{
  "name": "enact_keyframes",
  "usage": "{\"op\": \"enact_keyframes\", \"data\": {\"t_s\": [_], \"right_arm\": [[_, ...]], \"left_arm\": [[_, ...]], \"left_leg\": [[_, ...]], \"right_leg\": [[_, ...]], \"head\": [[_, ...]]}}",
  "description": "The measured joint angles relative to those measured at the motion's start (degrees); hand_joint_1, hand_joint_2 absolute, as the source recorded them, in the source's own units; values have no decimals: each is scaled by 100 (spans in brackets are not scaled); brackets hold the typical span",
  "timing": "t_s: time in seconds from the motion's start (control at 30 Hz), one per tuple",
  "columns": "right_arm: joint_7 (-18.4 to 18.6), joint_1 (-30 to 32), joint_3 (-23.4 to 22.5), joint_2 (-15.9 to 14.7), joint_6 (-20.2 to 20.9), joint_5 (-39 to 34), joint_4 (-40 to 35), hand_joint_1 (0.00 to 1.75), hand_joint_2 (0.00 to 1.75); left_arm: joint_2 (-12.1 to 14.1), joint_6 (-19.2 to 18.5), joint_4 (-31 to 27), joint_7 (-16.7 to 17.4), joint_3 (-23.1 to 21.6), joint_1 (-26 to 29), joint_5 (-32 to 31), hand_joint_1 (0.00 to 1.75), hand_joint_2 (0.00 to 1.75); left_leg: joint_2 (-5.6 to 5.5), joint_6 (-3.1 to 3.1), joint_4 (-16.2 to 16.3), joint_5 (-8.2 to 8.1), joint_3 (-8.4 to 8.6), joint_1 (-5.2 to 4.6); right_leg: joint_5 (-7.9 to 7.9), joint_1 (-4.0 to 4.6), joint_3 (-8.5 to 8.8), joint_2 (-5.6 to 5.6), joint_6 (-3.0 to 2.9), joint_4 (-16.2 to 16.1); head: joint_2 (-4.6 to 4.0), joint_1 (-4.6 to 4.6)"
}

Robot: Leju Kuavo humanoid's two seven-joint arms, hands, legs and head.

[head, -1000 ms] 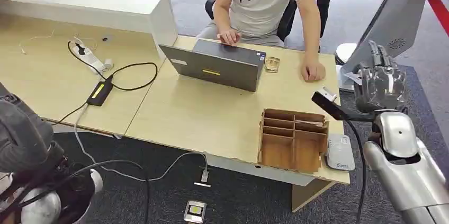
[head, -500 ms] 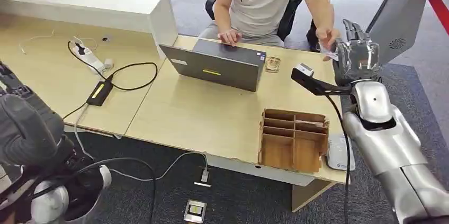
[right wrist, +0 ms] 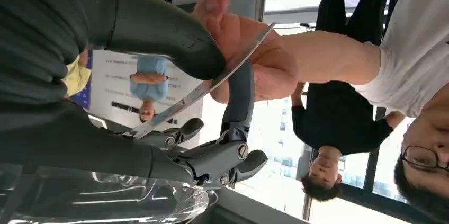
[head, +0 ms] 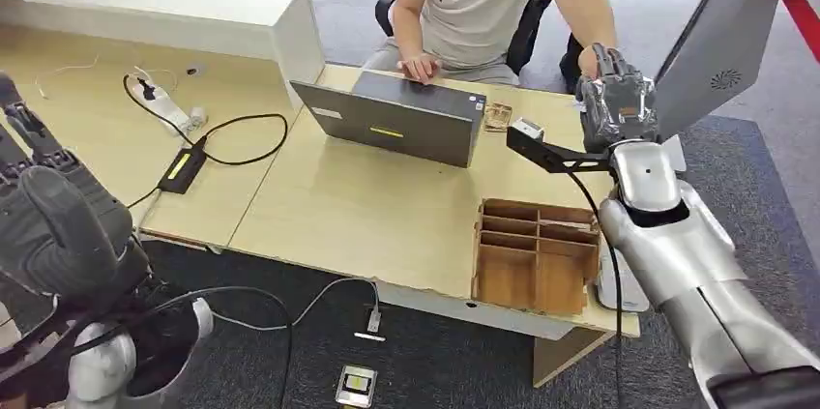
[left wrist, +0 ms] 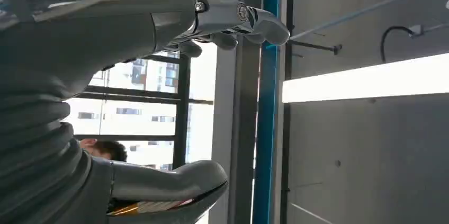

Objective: Pass the card to the sensor for recognition and then transmit it.

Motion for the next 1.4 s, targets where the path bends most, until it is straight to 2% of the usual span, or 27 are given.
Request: {"op": "enact_keyframes", "data": {"t_s": [0.37,0.4,0.43,0.47,0.87,1.07,1.23,1.4], "right_arm": [[0,-42,118,94,44,48,264,175,175],[0,-45,122,96,61,50,277,143,175],[0,-49,129,96,81,59,295,14,175],[9,-50,138,96,96,79,306,0,175],[90,-49,251,61,98,63,406,0,175],[-8,-48,240,-123,-284,-323,225,0,175],[-22,92,135,-470,-352,-547,-583,0,175],[112,634,-123,-943,-201,-809,-2045,0,175]], "left_arm": [[-4,0,22,0,-24,-5,-2,0,175],[-4,0,22,0,-24,-5,-2,0,175],[-4,2,22,0,-24,-5,-2,0,175],[-4,4,22,0,-24,-5,0,0,175],[-7,2,22,0,-26,26,-22,0,175],[-39,-37,22,0,-11,121,-76,0,175],[-39,166,15,0,0,223,-179,0,175],[-39,201,-44,0,63,429,-315,0,175]], "left_leg": [[0,0,0,0,1,0],[0,0,0,0,0,0],[0,0,0,0,0,0],[0,0,0,0,0,0],[0,0,0,0,2,0],[0,0,2,0,3,-1],[0,0,2,0,3,-1],[-1,1,2,-2,5,-1]], "right_leg": [[0,0,0,0,0,0],[0,0,0,0,0,0],[0,0,0,0,0,0],[0,0,0,0,0,0],[1,0,0,0,-1,0],[1,0,0,0,0,0],[1,0,0,0,0,-1],[0,0,0,0,0,-3]], "head": [[0,2],[0,0],[0,2],[0,2],[0,2],[0,2],[0,2],[0,4]]}}
